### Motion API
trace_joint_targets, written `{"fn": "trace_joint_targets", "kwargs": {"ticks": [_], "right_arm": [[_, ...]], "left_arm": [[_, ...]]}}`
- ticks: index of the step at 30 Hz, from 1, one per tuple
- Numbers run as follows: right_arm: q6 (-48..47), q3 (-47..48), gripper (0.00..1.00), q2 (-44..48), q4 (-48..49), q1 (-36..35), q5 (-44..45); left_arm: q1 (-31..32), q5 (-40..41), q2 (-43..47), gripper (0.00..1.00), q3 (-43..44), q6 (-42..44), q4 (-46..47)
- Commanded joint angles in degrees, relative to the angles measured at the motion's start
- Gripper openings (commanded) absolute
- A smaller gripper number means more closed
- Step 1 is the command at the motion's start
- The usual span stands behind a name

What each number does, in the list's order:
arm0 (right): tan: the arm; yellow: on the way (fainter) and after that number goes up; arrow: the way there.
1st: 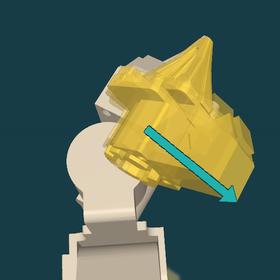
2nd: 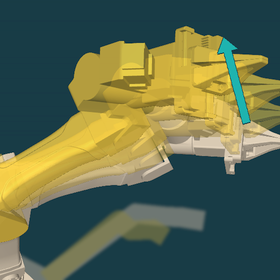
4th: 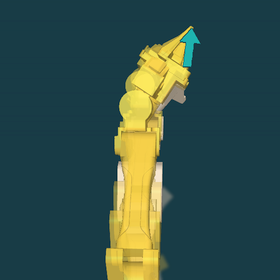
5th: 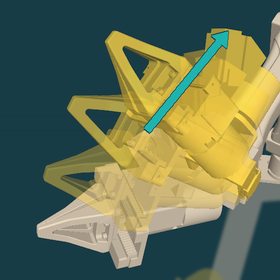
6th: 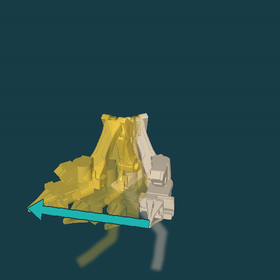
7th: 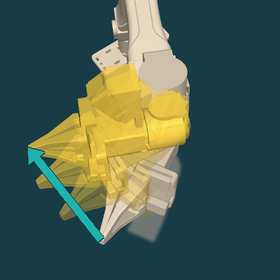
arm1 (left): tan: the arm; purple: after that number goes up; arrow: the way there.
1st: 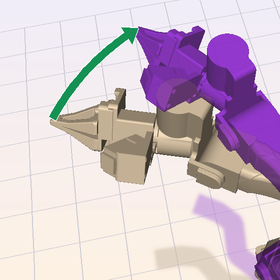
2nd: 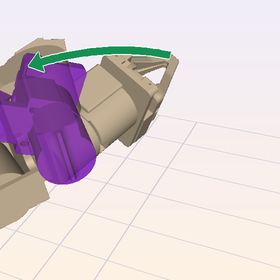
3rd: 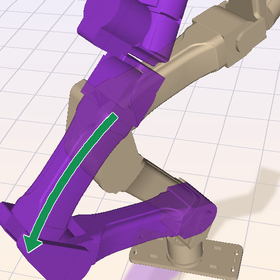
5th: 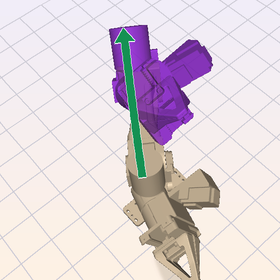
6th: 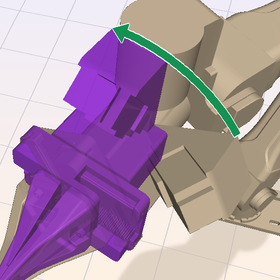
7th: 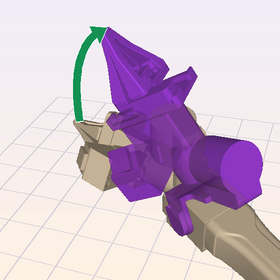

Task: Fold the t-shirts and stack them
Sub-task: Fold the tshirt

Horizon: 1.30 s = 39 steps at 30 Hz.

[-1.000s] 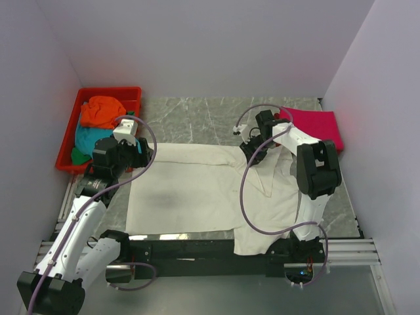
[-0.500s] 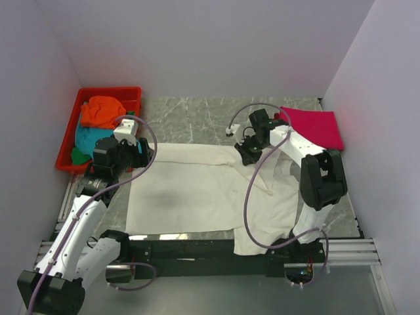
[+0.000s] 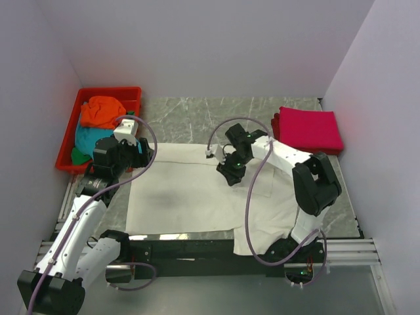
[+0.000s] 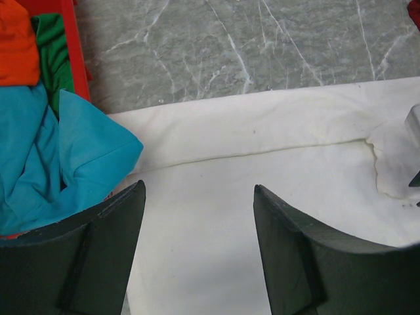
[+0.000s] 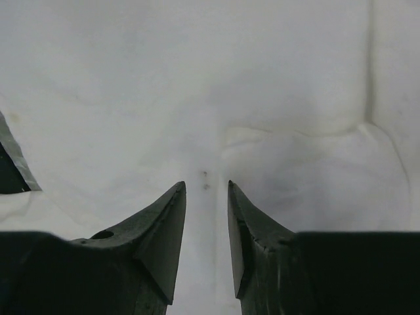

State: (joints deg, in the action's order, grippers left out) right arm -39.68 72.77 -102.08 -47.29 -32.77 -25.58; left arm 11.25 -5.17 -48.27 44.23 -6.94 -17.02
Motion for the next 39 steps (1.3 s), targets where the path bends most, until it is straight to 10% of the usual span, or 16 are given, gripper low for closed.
{"fn": "trace_joint_targets", "kwargs": {"ticks": [1,10,17,23,39], "right_arm": [[3.29,2.54,0.39,5.57,0.62,6.21,-0.60],[-1.45,-1.14,0.41,14.46,3.95,28.54,1.58],[-1.80,0.17,0.41,7.62,11.07,40.49,4.49],[-5.14,6.68,0.38,0.05,9.15,42.53,2.47],[-8.31,13.18,0.42,-7.95,7.03,41.83,0.01]], "left_arm": [[0.09,-0.98,0.28,0.72,0.16,-0.18,2.25],[0.18,-10.97,-3.22,0.70,0.59,-5.25,5.50],[3.42,-20.49,-26.73,0.51,13.40,-20.65,8.66],[8.08,-18.30,-48.63,0.25,27.02,-26.02,6.91],[9.85,-15.84,-65.11,0.23,34.61,-25.49,6.91]]}}
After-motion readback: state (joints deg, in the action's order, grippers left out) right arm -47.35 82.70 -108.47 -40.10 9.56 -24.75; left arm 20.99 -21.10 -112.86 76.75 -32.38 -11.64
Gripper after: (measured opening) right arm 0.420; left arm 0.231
